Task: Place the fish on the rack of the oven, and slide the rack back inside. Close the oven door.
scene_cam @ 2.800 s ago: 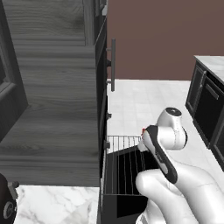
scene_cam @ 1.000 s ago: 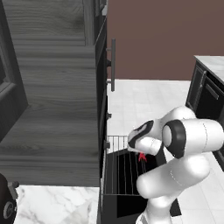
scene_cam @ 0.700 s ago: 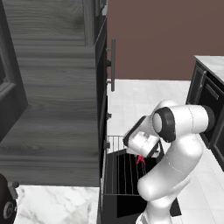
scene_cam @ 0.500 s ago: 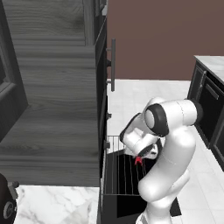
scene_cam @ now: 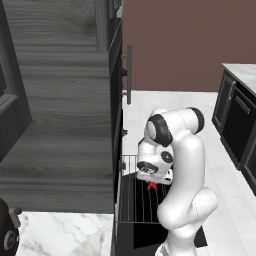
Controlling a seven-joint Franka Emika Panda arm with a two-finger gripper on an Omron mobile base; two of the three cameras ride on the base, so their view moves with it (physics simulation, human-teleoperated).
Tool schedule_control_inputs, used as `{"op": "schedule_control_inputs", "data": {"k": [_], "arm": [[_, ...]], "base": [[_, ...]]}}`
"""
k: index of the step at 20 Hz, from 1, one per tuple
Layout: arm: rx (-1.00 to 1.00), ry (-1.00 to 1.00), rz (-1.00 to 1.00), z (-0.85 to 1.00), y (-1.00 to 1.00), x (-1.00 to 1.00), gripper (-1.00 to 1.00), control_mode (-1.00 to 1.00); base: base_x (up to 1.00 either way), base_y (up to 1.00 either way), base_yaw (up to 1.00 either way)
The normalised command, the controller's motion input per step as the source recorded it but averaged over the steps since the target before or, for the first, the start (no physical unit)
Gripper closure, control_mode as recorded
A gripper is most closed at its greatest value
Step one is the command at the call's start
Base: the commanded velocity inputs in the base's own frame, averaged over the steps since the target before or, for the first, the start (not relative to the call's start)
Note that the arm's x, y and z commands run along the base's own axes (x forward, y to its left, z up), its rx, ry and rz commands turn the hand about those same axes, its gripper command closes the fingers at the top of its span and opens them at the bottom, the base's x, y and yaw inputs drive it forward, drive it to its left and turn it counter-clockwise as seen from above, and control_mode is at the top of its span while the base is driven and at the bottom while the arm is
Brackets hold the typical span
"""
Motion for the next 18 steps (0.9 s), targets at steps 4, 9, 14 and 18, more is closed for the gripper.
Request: {"op": "schedule_control_inputs", "data": {"k": [4,9,14,18], "arm": [[0.00,-0.13,0.00,-0.49,-0.03,0.01,1.00,-1.00],[0.00,-0.13,0.00,-0.50,-0.02,0.10,1.00,-1.00],[0.02,-0.13,0.00,-0.44,-0.14,0.11,1.00,-1.00],[0.03,-0.10,0.00,-0.28,-0.24,0.25,1.00,-1.00]], "base": [[0.00,0.00,0.00],[0.00,0.00,0.00],[0.00,0.00,0.00],[0.00,0.00,0.00]]}}
